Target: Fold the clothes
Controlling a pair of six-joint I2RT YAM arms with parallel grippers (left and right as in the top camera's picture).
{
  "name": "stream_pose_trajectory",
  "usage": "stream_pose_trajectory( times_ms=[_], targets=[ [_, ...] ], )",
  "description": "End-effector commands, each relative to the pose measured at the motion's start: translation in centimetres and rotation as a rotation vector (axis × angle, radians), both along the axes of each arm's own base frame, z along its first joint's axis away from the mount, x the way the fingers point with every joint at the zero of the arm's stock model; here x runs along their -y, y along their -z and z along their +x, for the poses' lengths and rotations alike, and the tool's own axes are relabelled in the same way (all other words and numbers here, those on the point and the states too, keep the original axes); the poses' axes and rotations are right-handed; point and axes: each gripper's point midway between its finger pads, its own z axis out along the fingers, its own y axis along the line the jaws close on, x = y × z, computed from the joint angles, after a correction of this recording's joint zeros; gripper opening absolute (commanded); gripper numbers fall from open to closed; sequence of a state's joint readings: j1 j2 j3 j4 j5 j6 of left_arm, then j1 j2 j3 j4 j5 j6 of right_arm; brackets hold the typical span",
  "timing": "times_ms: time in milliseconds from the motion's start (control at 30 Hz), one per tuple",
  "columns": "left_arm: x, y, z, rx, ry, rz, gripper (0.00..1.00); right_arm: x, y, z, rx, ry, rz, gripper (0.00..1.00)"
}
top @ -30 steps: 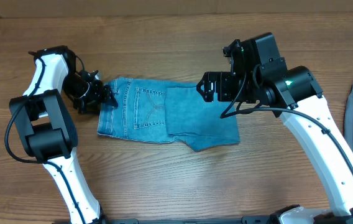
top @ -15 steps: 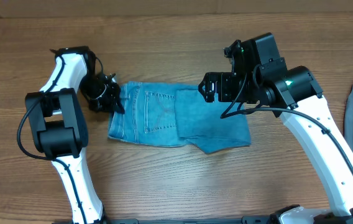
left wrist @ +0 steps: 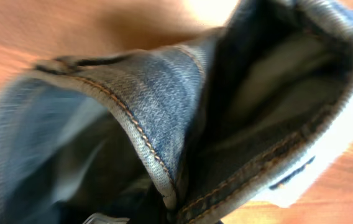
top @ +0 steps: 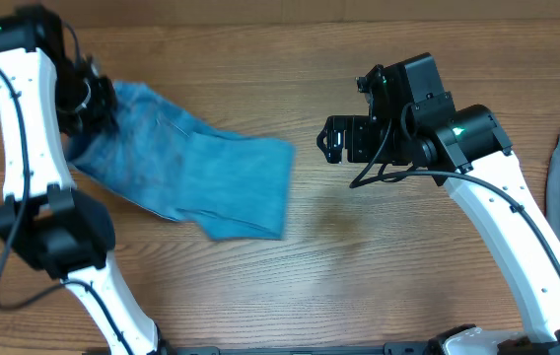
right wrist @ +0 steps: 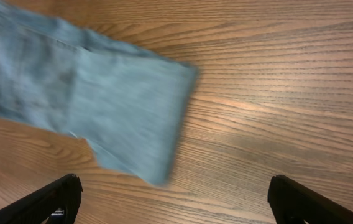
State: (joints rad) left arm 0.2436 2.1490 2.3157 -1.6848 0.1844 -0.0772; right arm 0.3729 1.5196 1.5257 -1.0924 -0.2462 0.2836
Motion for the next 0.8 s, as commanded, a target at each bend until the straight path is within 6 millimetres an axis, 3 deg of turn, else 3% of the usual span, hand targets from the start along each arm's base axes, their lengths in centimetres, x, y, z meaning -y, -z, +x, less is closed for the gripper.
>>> stream_pose_trajectory(
  times_ms=[0,100,200,333,467,600,767],
  targets=[
    [3.3,-7.1,0.0,0.2,0.051,0.04,0.04,0.3,-1.5,0.1,0.047,0.007,0.006,1.0],
    [7.0,-8.1,0.0,0.229,0.129,0.033,0.04,0.3,-1.5,0.1,0.047,0.007,0.006,1.0],
    [10.4,-7.0,-0.1,0.193,0.194,0.057,0.04,0.5,-1.4,0.2,0.049,0.013,-0.003,1.0],
    [12.7,-4.1,0.0,0.112,0.23,0.19,0.08,0.6,-1.2,-0.1,0.037,0.013,-0.007,1.0],
    [15.6,-0.2,0.4,0.02,0.308,0.212,0.08,0.7,-1.1,-0.3,0.027,0.012,-0.012,1.0],
    [19.3,3.8,0.2,-0.081,0.34,0.159,0.04,0.7,-1.1,-0.3,0.026,0.012,-0.012,1.0],
    [25.5,7.5,-1.2,-0.183,0.411,-0.028,0.06,0.7,-1.1,-0.3,0.027,0.013,-0.012,1.0]
  ],
)
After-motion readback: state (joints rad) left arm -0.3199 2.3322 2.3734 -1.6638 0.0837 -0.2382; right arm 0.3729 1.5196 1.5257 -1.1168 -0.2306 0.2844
